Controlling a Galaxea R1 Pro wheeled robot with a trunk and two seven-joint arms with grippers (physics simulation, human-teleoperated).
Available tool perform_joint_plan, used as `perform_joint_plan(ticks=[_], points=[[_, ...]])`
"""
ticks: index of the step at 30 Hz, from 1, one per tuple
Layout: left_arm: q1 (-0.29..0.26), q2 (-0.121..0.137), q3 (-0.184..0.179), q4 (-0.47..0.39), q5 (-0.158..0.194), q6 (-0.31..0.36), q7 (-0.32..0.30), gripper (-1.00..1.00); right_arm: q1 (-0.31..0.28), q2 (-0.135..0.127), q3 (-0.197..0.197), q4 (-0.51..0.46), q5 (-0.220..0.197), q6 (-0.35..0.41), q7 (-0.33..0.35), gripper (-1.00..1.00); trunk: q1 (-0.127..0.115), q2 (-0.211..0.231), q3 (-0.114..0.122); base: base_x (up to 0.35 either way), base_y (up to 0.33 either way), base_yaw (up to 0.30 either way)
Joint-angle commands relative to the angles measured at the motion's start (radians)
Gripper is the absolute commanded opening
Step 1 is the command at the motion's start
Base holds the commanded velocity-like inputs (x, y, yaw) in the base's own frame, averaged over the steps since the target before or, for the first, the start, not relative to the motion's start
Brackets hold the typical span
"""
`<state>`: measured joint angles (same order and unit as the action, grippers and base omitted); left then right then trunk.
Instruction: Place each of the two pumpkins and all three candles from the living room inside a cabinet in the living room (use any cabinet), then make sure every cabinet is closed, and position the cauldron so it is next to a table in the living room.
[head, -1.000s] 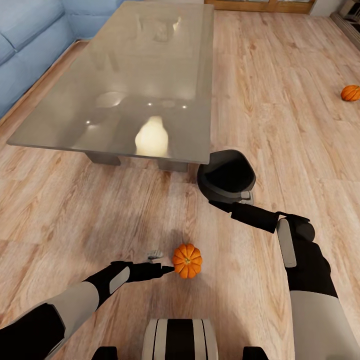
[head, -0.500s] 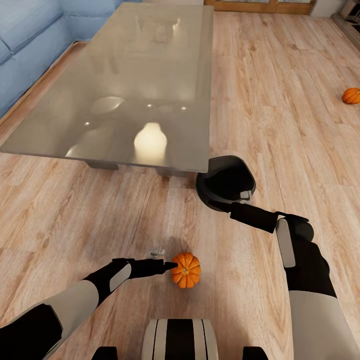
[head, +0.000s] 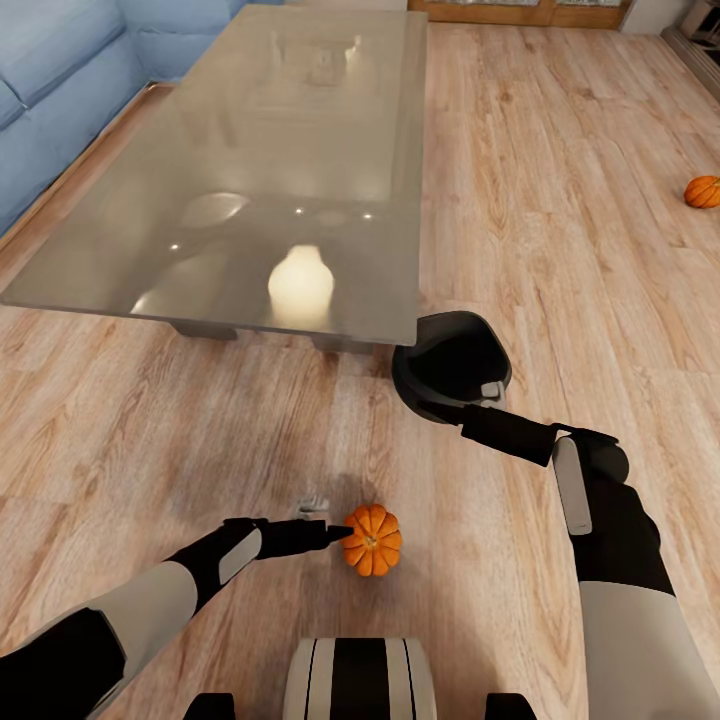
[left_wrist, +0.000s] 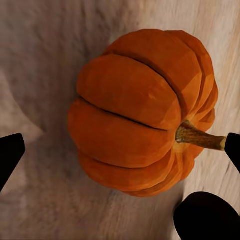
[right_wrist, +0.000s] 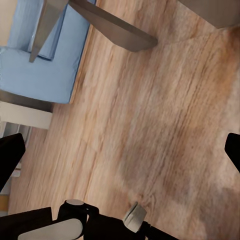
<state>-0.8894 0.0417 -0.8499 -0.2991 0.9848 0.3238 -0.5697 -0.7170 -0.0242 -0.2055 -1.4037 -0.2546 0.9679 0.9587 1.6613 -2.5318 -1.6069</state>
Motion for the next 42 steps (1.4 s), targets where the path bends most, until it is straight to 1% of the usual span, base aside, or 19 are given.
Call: perform_joint_plan(ticks=[1, 5, 10, 13, 21, 26, 32, 36, 42], points=[[0.0, 0.0, 0.0, 0.0, 0.0, 0.0, 0.0, 1.0, 0.0, 0.001, 0.0, 0.0, 0.0, 0.0, 0.0, 1.0, 0.0, 0.0, 0.0, 0.0, 0.0, 0.0], [0.0, -0.005, 0.0, -0.001, -0.002, 0.0, 0.0, 1.0, 0.0, 0.002, 0.0, 0.0, 0.0, 0.0, 0.0, 1.0, 0.0, 0.0, 0.0, 0.0, 0.0, 0.0], [0.0, -0.01, 0.001, -0.002, -0.003, 0.0, 0.0, 1.0, 0.0, 0.001, 0.0, 0.0, 0.0, 0.0, 0.0, 1.0, 0.002, -0.001, -0.019, 0.0, 0.0, 0.0], [0.001, -0.012, 0.001, -0.001, -0.003, 0.0, 0.001, 1.0, 0.0, 0.001, 0.0, 0.0, 0.0, 0.0, 0.0, 1.0, 0.002, -0.001, -0.019, 0.0, 0.0, 0.0], [0.001, -0.013, 0.002, -0.001, -0.003, 0.0, 0.002, 1.0, 0.001, 0.003, 0.0, -0.001, 0.0, 0.0, 0.0, 1.0, 0.006, -0.003, -0.05, 0.0, 0.0, 0.0], [0.001, -0.011, 0.004, -0.004, 0.0, 0.0, 0.002, 1.0, 0.001, -0.002, 0.001, 0.0, 0.0, 0.0, 0.0, 1.0, 0.006, -0.003, -0.05, 0.0, 0.0, 0.0], [0.001, -0.013, 0.006, -0.005, 0.0, 0.0, 0.002, 1.0, 0.001, 0.002, 0.002, -0.001, 0.0, -0.001, 0.0, 1.0, 0.006, -0.003, -0.05, 0.0, 0.0, 0.0], [0.0, -0.012, 0.008, -0.005, 0.001, 0.0, 0.003, 1.0, 0.0, 0.001, 0.001, -0.001, 0.0, -0.001, 0.0, 1.0, 0.008, -0.004, -0.066, 0.0, 0.0, 0.0], [0.0, -0.012, 0.01, -0.008, 0.002, 0.0, 0.002, 1.0, 0.0, 0.002, 0.001, -0.001, 0.0, -0.002, 0.0, 1.0, 0.008, -0.004, -0.066, 0.0, 0.0, 0.0]])
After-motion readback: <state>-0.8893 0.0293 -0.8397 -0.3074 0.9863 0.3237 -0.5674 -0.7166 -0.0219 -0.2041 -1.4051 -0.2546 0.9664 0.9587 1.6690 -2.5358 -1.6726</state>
